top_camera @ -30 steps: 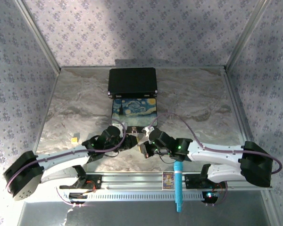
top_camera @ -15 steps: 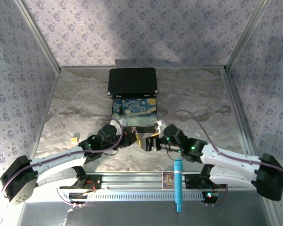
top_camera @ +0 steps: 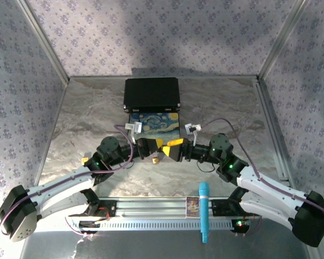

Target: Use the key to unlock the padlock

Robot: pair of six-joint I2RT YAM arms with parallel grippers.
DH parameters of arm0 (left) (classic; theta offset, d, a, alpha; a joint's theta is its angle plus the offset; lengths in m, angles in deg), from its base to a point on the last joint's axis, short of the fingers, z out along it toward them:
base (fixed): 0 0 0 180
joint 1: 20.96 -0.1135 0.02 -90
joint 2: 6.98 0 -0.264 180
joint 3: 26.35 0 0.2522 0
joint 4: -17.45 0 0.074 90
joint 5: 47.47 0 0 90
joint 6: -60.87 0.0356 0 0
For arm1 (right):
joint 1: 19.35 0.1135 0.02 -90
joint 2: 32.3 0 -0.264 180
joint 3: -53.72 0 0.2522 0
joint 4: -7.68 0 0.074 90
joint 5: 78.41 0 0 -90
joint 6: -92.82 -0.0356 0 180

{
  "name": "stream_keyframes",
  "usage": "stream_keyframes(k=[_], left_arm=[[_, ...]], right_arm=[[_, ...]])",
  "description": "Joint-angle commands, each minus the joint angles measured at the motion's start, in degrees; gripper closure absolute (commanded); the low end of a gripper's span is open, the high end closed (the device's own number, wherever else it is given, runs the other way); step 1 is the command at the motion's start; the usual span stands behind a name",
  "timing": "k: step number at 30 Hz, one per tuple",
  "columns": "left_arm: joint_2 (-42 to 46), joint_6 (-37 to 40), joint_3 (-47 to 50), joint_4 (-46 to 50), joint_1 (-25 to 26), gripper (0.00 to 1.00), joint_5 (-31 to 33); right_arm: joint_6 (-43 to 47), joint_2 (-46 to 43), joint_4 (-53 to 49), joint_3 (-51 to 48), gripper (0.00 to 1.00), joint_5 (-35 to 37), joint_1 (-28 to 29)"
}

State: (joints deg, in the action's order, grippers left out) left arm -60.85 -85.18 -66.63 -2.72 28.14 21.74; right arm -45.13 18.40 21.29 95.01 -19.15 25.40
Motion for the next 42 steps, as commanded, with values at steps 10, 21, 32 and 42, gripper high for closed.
stream_keyframes(k=[10, 21, 32, 42], left_arm=[[1.08, -0.9, -0.27, -8.42, 0.2, 1.0, -0.87], [0.93, -0.64, -0.11, -8.16, 1.72, 1.0, 0.39], [0.91, -0.29, -0.04, -7.74, 1.97, 1.0, 1.63], [0.57, -0.33, 0.59, -6.99, 2.06, 1.0, 2.67]], right_arm=[[-3.89, 1.42, 10.93, -2.05, 0.59, -4.59, 0.03], [-3.91, 3.46, 13.8, -2.57, 0.77, -4.32, 0.74], [-4.41, 1.38, 13.11, -4.58, 1.0, -3.38, 0.48], [-5.45, -0.52, 13.41, -5.83, 1.0, -2.48, -0.45]])
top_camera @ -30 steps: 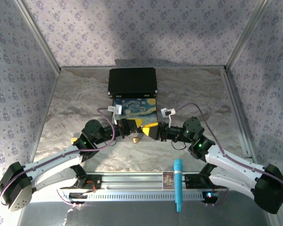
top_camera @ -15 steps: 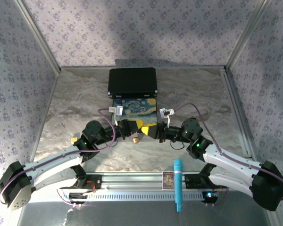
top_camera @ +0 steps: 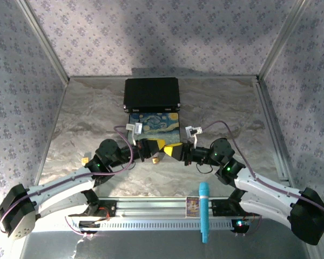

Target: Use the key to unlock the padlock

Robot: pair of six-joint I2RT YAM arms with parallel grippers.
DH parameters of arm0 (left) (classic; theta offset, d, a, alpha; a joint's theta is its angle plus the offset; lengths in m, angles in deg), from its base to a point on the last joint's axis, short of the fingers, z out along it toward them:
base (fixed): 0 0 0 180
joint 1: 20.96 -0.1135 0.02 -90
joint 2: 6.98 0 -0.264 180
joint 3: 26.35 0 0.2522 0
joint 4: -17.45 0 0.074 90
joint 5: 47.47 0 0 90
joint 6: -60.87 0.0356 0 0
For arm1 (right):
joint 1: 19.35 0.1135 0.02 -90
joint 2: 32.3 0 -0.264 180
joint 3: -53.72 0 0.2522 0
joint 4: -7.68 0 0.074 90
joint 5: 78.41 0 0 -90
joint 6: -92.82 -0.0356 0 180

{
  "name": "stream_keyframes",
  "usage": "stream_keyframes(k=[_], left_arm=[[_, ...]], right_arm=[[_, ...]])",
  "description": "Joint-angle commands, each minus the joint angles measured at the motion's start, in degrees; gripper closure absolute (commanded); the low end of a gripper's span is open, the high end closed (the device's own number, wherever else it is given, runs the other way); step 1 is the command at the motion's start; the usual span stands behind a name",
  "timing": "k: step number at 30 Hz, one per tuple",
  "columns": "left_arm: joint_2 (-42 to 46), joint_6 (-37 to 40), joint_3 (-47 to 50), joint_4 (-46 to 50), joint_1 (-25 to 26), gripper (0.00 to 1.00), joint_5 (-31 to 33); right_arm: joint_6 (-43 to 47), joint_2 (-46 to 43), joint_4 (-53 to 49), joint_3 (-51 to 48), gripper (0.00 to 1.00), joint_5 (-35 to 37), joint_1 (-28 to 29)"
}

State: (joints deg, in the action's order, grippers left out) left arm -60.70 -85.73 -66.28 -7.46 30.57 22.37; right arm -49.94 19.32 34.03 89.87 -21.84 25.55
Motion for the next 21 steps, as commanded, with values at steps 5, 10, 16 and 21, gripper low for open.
stream_keyframes(k=[5, 10, 16, 21], left_arm=[[0.01, 0.34, 0.26, -1.64, -0.33, 1.0, 2.6], [0.33, 1.87, -0.87, 2.25, -0.36, 0.96, 4.57], [4.55, 4.85, -4.74, 16.19, -0.42, 0.0, 12.68], [4.53, 6.73, -13.59, 45.44, -0.37, 0.0, 24.89]], right_arm=[[-0.38, -1.41, 0.75, -0.68, 1.0, 0.0, -0.76], [-0.12, -2.06, -0.85, -0.52, 1.0, -0.51, -1.61], [1.36, -4.47, -7.3, -0.31, 1.0, -0.27, -3.24], [4.49, -6.03, -18.24, 1.3, 1.0, 1.51, -4.89]])
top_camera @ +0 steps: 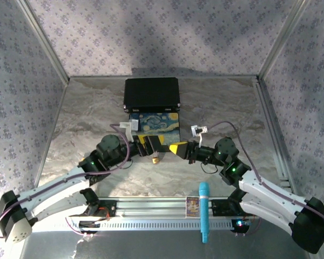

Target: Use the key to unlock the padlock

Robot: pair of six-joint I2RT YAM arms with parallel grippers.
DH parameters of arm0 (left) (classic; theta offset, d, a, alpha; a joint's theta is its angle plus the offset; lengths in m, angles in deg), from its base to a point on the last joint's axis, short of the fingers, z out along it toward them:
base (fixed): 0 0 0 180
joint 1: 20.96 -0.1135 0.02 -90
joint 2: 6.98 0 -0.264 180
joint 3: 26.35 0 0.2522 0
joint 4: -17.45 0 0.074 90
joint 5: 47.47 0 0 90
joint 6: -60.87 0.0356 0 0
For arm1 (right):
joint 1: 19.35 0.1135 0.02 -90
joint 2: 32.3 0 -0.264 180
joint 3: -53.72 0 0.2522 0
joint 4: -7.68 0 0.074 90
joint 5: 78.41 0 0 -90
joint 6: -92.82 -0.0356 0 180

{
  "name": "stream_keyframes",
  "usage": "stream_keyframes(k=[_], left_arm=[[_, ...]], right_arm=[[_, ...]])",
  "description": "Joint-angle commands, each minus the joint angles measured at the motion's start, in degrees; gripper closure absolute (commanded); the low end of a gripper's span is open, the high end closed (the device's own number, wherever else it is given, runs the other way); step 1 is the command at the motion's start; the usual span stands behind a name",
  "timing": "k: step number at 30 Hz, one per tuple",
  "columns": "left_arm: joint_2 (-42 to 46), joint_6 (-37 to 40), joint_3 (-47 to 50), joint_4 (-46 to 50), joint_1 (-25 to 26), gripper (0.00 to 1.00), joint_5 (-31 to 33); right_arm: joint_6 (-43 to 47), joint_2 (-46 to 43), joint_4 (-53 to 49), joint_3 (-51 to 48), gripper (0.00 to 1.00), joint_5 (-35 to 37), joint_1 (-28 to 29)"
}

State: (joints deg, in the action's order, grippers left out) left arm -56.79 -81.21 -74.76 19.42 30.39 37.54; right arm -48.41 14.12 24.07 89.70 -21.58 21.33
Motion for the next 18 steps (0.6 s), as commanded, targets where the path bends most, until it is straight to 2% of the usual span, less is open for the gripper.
stream_keyframes(k=[1, 5, 11, 16, 18], left_arm=[[-0.07, 2.23, -6.23, 23.12, -0.18, 0.0, 11.97], [-3.06, 2.89, -6.73, 32.7, -0.2, 0.0, 15.98], [-4.76, 1.66, -1.52, 30.89, -0.11, 0.01, 15.66], [-7.49, 0.56, 2.45, 25.72, 0.05, 0.09, 15.18], [-9.78, 0.24, 3.36, 23.27, 0.1, 0.21, 14.17]], right_arm=[[3.79, -0.79, -10.63, 1.94, 1.0, 1.82, -1.02], [7.29, 0.38, -20.23, 3.32, 1.0, 5.92, -1.74], [8.82, 3.18, -23.24, 2.58, 1.0, 9.12, -2.3], [9.83, 6.03, -25.73, 2.22, 1.0, 12.59, -2.16], [9.91, 7.23, -27.32, 1.96, 1.0, 14.34, -2.03]])
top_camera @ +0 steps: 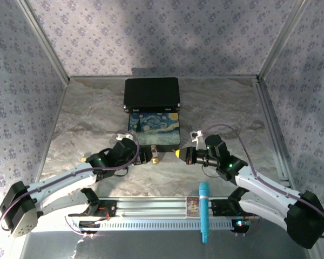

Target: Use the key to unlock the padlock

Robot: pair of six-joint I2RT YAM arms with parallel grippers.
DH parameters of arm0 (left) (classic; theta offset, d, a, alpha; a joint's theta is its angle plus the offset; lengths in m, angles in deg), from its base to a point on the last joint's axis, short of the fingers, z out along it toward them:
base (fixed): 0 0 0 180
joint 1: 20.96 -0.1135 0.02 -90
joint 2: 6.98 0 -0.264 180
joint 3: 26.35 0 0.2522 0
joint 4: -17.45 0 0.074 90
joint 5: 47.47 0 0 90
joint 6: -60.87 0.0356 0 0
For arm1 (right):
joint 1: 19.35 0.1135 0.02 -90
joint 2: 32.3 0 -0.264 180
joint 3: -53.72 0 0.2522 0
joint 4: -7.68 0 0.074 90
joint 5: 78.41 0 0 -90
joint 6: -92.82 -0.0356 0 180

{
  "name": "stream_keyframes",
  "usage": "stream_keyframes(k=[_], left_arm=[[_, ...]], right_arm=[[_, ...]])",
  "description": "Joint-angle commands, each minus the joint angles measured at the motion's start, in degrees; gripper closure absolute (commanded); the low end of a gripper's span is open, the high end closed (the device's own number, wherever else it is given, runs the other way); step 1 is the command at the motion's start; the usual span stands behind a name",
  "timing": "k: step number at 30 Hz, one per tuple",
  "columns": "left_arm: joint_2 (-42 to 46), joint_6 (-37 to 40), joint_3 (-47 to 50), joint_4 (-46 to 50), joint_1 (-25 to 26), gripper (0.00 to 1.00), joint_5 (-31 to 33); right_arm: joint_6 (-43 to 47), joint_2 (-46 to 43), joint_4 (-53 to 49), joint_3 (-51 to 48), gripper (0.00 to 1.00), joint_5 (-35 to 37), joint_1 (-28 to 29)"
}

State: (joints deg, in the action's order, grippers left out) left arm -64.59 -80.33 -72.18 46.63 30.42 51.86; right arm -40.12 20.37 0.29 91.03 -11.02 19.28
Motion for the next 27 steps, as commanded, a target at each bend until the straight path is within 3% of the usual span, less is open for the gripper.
stream_keyframes(k=[1, 5, 13, 18, 21, 27], left_arm=[[-3.45, -0.66, 0.66, -4.29, 0.2, 0.22, -0.69], [-9.1, 0.77, -0.88, -4.35, 0.83, 0.22, -0.77], [-14.91, 1.27, 0.64, -16.57, 2.38, 0.25, -2.68], [-19.33, 1.42, -1.3, -17.76, 3.38, 0.28, -3.43], [-21.82, -0.37, -2.01, -16.62, 3.38, 0.34, -2.08], [-25.49, -1.71, -0.86, -22.94, 4.2, 0.42, -3.59]], right_arm=[[1.79, 1.73, -3.3, -0.01, 1.0, 3.98, 0.04], [0.84, 5.07, -0.15, -2.1, 1.0, 3.46, 0.21], [1.86, 8.26, 0.29, -1.18, 1.0, 4.78, 2.27], [1.43, 10.54, 2.33, -1.24, 1.0, 5.58, 4.07], [1.48, 12.03, 2.83, -0.55, 1.0, 5.69, 4.9], [1.65, 13.9, 3.68, -0.17, 1.0, 6.16, 5.74]])
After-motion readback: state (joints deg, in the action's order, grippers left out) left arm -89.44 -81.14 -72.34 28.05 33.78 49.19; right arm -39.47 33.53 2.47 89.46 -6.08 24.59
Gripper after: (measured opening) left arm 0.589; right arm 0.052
